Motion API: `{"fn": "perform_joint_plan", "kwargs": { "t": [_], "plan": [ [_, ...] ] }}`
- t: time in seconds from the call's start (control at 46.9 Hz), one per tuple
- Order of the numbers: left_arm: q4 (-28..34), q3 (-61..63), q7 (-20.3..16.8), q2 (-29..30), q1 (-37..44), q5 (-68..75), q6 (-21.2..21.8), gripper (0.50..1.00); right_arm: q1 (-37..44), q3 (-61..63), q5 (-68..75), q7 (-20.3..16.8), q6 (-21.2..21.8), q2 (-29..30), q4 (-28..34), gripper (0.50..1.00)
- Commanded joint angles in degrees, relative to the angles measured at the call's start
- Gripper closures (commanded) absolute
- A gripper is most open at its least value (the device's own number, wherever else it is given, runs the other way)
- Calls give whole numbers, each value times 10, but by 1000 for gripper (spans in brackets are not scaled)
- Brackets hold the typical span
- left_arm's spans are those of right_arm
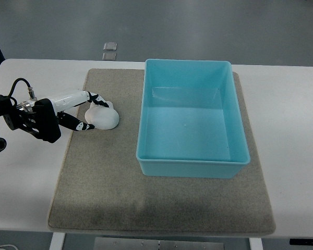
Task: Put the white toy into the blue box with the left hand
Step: 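Close the left hand fingers around the white rabbit toy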
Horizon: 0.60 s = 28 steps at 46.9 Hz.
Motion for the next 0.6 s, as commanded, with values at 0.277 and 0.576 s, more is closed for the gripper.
{"fn": "perform_joint_plan", "kwargs": {
  "t": [0.277,0.576],
  "plan": [
    [8,25,-1,-3,-8,16,50,1000,0,0,0,0,0,0,0,564],
    [7,-10,-1,3,-39,4,74,1000,0,0,0,0,0,0,0,564]
  ]
}}
